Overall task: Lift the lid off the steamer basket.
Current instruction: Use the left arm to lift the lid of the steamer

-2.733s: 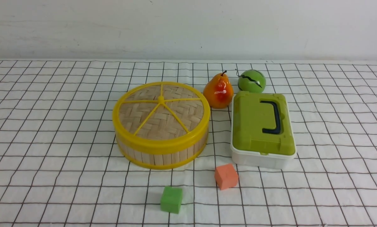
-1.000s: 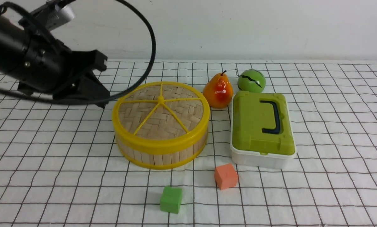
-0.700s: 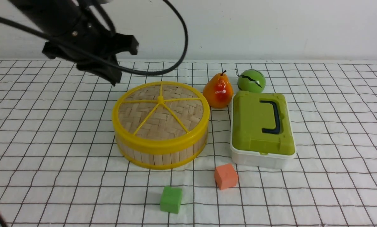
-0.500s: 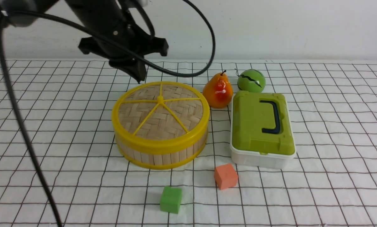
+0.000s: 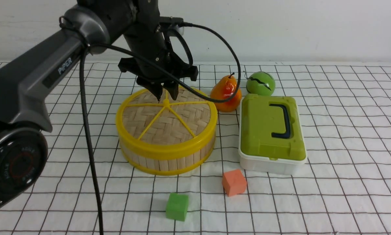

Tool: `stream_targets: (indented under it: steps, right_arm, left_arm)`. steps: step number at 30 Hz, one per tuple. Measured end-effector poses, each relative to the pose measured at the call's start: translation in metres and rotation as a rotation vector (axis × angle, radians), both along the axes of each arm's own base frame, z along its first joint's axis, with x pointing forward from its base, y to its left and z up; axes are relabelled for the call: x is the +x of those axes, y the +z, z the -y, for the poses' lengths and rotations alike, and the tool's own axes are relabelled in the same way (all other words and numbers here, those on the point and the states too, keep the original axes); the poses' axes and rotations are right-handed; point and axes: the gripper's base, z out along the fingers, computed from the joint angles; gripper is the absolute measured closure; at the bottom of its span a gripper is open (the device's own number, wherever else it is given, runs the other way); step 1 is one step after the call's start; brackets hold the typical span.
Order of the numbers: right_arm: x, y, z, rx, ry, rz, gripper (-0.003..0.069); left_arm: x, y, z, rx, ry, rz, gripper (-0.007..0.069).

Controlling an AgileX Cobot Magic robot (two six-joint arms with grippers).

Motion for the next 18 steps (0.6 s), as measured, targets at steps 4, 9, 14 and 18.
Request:
stream_targets:
  steps: [4, 9, 14, 18]
  right_arm:
    - [0.000, 0.000, 0.000, 0.000, 0.000, 0.000, 0.0419]
    - [0.000, 0.000, 0.000, 0.000, 0.000, 0.000, 0.0419]
    - [0.000, 0.000, 0.000, 0.000, 0.000, 0.000, 0.0419]
    - [0.000, 0.000, 0.000, 0.000, 0.000, 0.000, 0.0419]
  left_arm:
    - [0.004, -0.009, 0.000, 0.014, 0.009, -0.012, 0.0329]
    - [0.004, -0.007, 0.004, -0.029, 0.007, 0.001, 0.0329]
    - [0.008, -0.007, 0.004, -0.032, 0.027, 0.039, 0.0329]
    - [0.012, -0.016, 0.005, -0.022, 0.028, 0.029, 0.0329]
